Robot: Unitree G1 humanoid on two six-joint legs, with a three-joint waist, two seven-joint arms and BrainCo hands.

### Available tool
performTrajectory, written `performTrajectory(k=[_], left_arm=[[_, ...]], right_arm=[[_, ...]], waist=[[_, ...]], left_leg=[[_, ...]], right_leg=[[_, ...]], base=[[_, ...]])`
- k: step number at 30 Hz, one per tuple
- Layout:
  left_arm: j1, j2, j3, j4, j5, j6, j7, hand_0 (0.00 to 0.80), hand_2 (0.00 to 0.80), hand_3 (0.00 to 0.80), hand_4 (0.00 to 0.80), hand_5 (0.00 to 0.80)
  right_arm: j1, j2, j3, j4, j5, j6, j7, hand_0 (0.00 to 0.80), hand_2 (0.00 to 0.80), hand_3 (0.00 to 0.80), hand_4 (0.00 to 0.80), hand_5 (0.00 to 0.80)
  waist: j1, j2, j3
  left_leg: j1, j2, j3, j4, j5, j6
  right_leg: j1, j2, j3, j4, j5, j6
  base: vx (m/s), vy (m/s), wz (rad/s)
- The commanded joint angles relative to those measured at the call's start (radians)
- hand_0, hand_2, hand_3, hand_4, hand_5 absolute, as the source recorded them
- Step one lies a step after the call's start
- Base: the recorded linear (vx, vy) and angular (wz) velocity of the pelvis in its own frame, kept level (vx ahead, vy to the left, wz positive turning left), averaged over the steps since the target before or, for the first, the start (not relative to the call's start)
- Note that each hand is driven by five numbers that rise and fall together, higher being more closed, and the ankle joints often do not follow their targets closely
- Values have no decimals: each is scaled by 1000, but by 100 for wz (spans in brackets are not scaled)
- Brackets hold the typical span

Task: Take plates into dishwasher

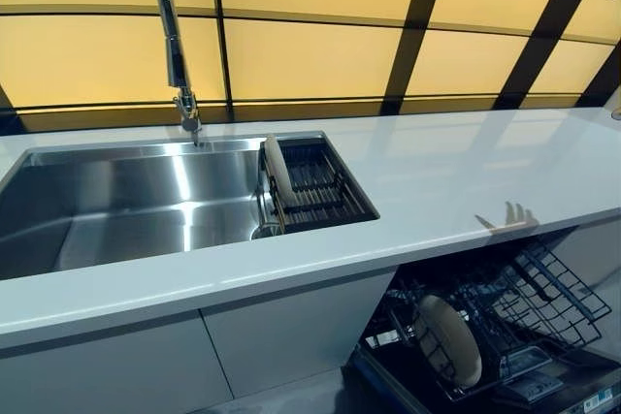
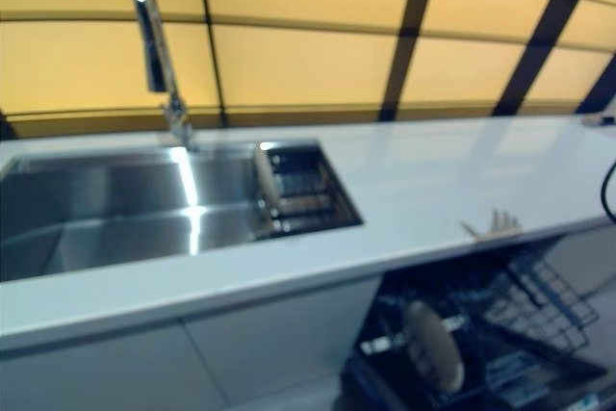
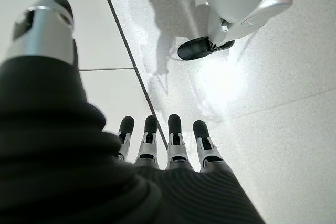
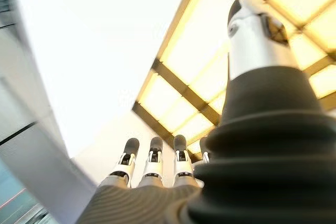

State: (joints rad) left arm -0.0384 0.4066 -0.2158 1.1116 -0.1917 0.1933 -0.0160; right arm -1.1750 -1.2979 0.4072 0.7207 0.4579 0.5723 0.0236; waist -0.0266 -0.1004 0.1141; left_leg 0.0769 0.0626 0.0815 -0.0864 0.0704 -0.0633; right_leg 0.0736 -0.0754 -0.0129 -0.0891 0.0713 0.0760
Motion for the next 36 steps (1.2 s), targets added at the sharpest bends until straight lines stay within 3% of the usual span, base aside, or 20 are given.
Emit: performTrajectory(k=[1, 14, 26, 36], left_arm=[[-6, 36, -43, 29, -18, -15, 26, 0, 0, 0, 0, 0], [-38, 10, -52, 4, -8, 36, 28, 0, 0, 0, 0, 0], [-66, -11, -59, -15, -26, 92, 35, 0, 0, 0, 0, 0], [-94, -33, -63, -12, -77, 153, 63, 0, 0, 0, 0, 0]], right_arm=[[-120, 6, 75, -13, 56, -47, -54, 0, 0, 0, 0, 0], [-80, 352, 34, -168, 80, 10, -129, 0, 0, 0, 0, 0], [-24, 555, 53, -178, 75, 46, -161, 0, 0, 0, 0, 0], [-11, 652, 61, -168, 79, 68, -196, 0, 0, 0, 0, 0]], waist=[[45, -37, -39], [102, -13, -28], [136, 10, -19], [145, 26, -12]], left_leg=[[26, -35, -40, -1, -74, 32], [23, -52, -75, -1, -69, 31], [20, -64, -100, -1, -67, 36], [13, -68, -112, -1, -59, 36]], right_leg=[[-21, -25, -19, 5, 36, 55], [-6, -47, -65, 2, 31, 48], [4, -61, -97, 2, 29, 49], [6, -69, -108, 2, 29, 50]], base=[[1, -15, 8], [-2, 20, 9], [3, 31, 12], [10, 42, 6]])
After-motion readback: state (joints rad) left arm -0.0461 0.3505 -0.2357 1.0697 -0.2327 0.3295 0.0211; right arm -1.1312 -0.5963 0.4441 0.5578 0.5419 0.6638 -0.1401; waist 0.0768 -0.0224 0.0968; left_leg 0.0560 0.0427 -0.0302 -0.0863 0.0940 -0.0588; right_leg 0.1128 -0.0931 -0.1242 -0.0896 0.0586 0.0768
